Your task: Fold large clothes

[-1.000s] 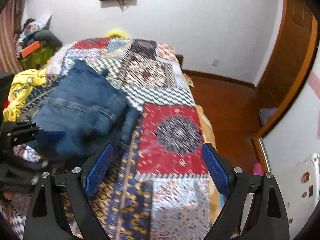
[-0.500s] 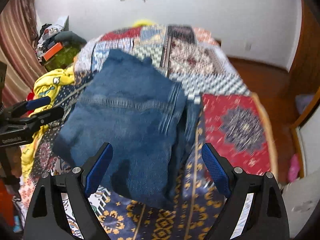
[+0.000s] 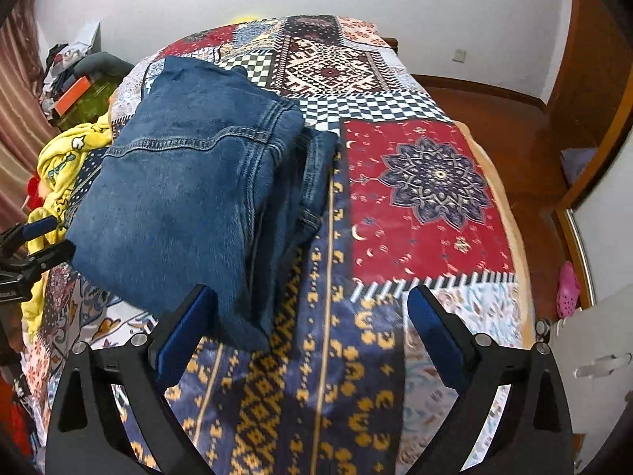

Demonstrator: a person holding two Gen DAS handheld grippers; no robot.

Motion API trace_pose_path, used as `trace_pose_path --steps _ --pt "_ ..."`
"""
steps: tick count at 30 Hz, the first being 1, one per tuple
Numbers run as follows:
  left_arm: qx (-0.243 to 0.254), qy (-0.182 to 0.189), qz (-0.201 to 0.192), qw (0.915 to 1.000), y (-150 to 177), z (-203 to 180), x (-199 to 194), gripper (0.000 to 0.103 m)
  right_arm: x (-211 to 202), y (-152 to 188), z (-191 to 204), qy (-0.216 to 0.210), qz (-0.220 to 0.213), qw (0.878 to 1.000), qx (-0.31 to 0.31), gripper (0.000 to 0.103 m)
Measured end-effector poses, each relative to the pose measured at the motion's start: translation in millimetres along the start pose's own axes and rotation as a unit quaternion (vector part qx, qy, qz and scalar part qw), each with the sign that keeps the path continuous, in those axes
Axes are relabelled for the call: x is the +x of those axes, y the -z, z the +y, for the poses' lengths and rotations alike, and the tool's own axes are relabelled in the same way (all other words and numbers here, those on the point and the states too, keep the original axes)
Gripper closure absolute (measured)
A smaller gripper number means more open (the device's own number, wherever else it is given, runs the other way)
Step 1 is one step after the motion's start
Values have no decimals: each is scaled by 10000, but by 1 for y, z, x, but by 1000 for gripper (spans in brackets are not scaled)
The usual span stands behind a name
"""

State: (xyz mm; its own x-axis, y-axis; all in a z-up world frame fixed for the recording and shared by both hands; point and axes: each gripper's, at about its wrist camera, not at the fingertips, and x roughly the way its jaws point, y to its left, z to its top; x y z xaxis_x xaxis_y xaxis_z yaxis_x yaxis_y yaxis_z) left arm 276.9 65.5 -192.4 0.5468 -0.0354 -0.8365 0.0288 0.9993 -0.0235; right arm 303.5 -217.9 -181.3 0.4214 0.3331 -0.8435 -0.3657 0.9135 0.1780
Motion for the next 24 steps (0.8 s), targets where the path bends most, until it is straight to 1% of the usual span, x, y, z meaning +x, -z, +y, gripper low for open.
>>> trace_pose_path --steps 2,3,6,8,11,13,15,17,18,21,22,24 --pt "132 -280 -48 9995 0 3 -7 2 -7 -2 -1 81 -72 9999 -55 6" --pt "164 -357 -92 9992 -1 6 -10 2 -11 -4 -1 134 -137 9998 -80 6" --pt "58 -450 -248 9987 -9 19 -23 2 -25 -12 0 116 -397 9991 -102 6" --pt "-70 -426 -372 9984 -17 27 -29 2 -33 -21 2 -8 -571 9983 -63 6" --pt "-290 -252 -521 9979 -33 39 -32 2 -37 -37 6 -304 -781 9965 9 5" --pt "-366 -184 -535 9977 -44 43 -27 2 -31 -46 7 -509 -824 9952 128 1" --pt "-424 -51 -486 9979 -54 46 -16 2 -19 -56 6 -683 -794 9940 304 0" --pt "-563 231 -285 9977 -63 50 3 2 1 -63 4 -914 -604 9929 453 0" --pt "-657 416 -128 9969 -67 52 16 2 16 -67 1 -1032 -397 9922 572 0" --pt "-861 812 289 9926 -73 52 50 2 55 -72 -8 -1285 202 9873 911 0" --pt "-881 899 361 9914 -73 51 59 2 70 -73 -11 -1318 432 9853 1000 0" --pt "-967 1085 582 9877 -75 48 80 2 88 -73 -13 -1395 718 9822 1033 0"
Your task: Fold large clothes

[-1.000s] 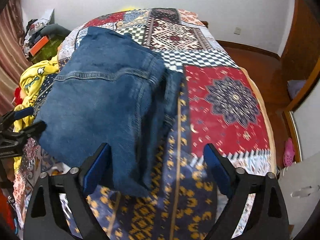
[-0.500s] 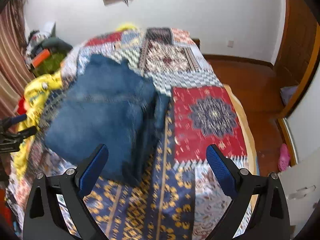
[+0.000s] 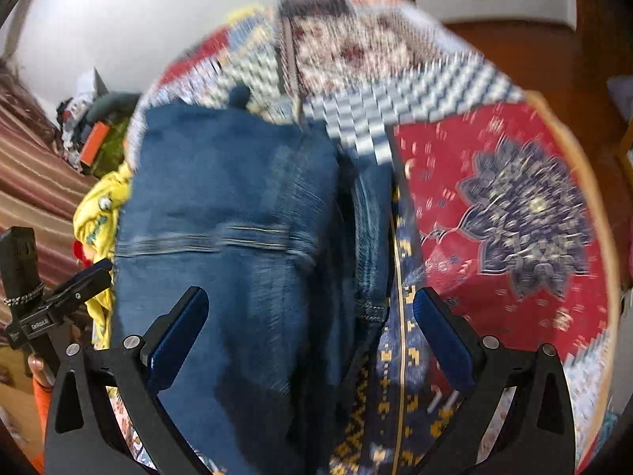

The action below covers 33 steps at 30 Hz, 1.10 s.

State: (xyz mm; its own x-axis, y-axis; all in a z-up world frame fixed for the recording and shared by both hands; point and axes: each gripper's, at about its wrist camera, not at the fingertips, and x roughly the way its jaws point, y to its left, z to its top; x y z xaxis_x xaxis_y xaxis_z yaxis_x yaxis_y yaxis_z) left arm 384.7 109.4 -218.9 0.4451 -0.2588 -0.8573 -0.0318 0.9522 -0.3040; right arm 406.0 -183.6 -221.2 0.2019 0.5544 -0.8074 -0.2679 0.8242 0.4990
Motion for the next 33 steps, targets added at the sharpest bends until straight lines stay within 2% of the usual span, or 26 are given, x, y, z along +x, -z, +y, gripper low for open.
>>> trace_pose_path --steps 2,5,8,11,13,16,19,21,23,26,30,33 --pt "-148 364 119 9992 -5 2 12 2 13 -3 -5 -119 191 9997 59 0" --pt "-392 785 361 9955 -12 8 30 2 26 -7 -12 -535 451 9973 229 0" --pt "-621 1075 513 9909 -18 15 46 2 35 -13 -15 -873 514 9945 272 0" --pt "-967 1463 687 9821 -20 23 58 2 40 -19 -12 -1030 525 9931 218 0" --pt "-1051 1571 696 9795 -20 24 59 2 40 -22 -11 -1102 526 9923 230 0" --pt "-1128 1984 928 9692 -18 22 67 2 33 -19 -9 -1147 524 9918 226 6" --pt "-1111 2225 1168 9615 -14 13 75 16 28 -21 -11 -1157 513 9917 230 22" --pt "-1028 2009 1077 9682 -11 6 72 21 22 -22 -8 -1110 493 9923 235 36" --pt "-1033 1937 991 9706 -10 3 66 30 17 -24 -1 -1019 478 9935 194 55" --pt "-969 1943 805 9728 -8 -4 46 46 4 -27 12 -996 471 9939 31 74" --pt "-637 1655 445 9831 -10 -17 7 50 -15 -29 41 -927 347 9949 -206 78" --pt "-437 1503 -32 9877 -14 -15 -41 50 -27 -32 66 -952 178 9947 -341 79"
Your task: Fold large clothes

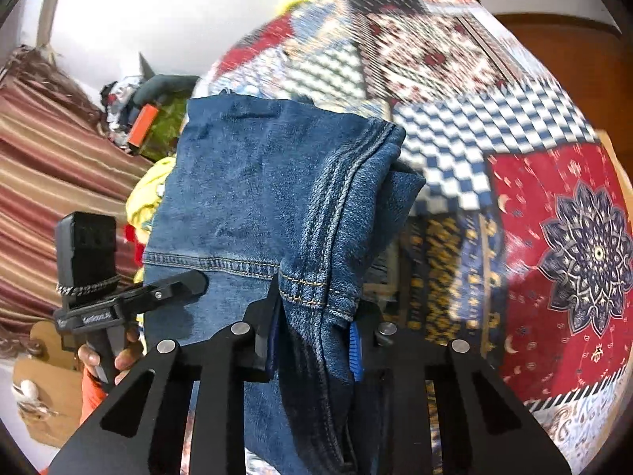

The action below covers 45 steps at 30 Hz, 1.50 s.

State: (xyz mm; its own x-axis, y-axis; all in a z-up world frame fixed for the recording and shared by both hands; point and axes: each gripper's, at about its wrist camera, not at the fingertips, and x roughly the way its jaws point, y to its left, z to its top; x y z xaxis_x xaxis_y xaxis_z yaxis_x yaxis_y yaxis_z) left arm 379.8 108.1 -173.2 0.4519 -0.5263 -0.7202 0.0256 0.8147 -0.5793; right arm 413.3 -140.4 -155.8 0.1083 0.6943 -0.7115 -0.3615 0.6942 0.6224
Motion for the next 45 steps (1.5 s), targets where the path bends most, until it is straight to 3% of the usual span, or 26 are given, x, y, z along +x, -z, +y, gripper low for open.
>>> trace_pose_path --steps 9,15,21,27,29,30,32,36,40,43,45 --pt "175 -341 -1232 9916 -27 25 -141 50 0 -41 123 -394 -510 9939 -895 79" --pt "59 -748 -1618 9840 -48 82 -193 50 49 -71 185 -757 -649 9885 -1139 79" --pt "-551 -1098 -1391 9826 -54 171 -171 50 147 -83 200 -485 -305 9921 -1120 79" --pt "-1695 -958 -509 9795 -37 290 -87 47 264 -82 162 64 544 9953 -796 79" --pt "-1755 -844 -586 9791 -27 308 -80 40 283 -79 148 93 592 9955 -738 76" --pt "-1747 -697 -693 9797 -23 310 -84 38 285 -77 145 49 554 9955 -765 74" --pt "-1665 -756 -720 9805 -19 305 -91 35 283 -75 146 122 484 9940 -973 68" --pt "-1256 -1436 -701 9791 -10 278 -102 25 270 -60 162 612 392 9863 -1483 62" --pt "-880 -1797 -603 9779 7 252 -107 20 252 -45 171 1023 176 9794 -1731 44" --pt "-803 -2132 -700 9712 24 237 -115 9 242 -29 168 936 368 9794 -1754 43" --pt "-787 -2268 -702 9682 37 234 -113 9 232 -17 165 918 293 9802 -1728 41"
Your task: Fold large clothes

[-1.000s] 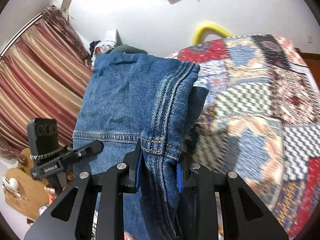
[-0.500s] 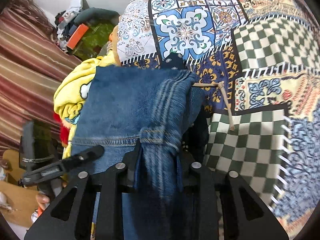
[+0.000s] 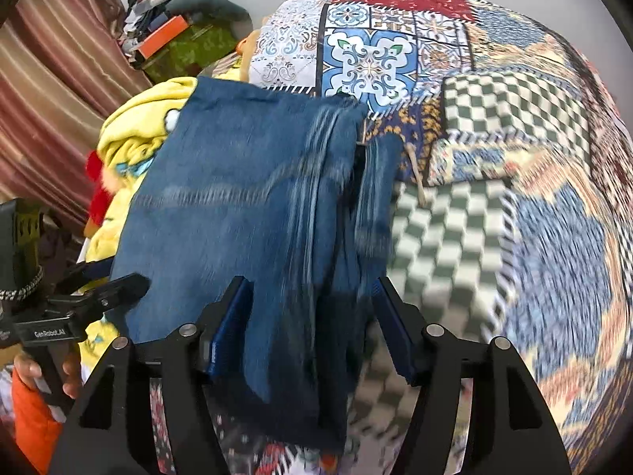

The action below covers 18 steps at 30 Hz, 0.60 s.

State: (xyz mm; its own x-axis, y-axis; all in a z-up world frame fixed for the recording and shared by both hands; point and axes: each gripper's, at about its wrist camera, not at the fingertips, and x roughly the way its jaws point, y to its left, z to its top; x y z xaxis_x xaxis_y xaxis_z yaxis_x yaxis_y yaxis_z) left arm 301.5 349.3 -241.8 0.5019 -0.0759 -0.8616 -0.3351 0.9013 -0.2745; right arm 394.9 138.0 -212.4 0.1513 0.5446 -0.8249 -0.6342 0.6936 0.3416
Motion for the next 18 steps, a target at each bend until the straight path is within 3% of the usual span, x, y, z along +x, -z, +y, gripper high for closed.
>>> trace_pose_path --steps 2,8,13,16,18 --pt "101 -193 -45 9998 17 -5 -9 9 -11 11 -2 -30 -90 9999 140 36" --pt "51 -390 -262 9989 53 -14 -55 9 -49 42 -4 -176 -155 9987 454 36" --pt "258 -423 -1092 9928 59 -42 -125 9 -117 51 19 -244 -890 9954 259 36" --pt "394 -289 -1747 9834 68 -63 -185 9 -166 56 38 -271 -1491 9884 61 36" --pt "514 -224 -2247 9728 77 -78 -226 9 -205 65 55 -277 -1953 9802 -151 36"
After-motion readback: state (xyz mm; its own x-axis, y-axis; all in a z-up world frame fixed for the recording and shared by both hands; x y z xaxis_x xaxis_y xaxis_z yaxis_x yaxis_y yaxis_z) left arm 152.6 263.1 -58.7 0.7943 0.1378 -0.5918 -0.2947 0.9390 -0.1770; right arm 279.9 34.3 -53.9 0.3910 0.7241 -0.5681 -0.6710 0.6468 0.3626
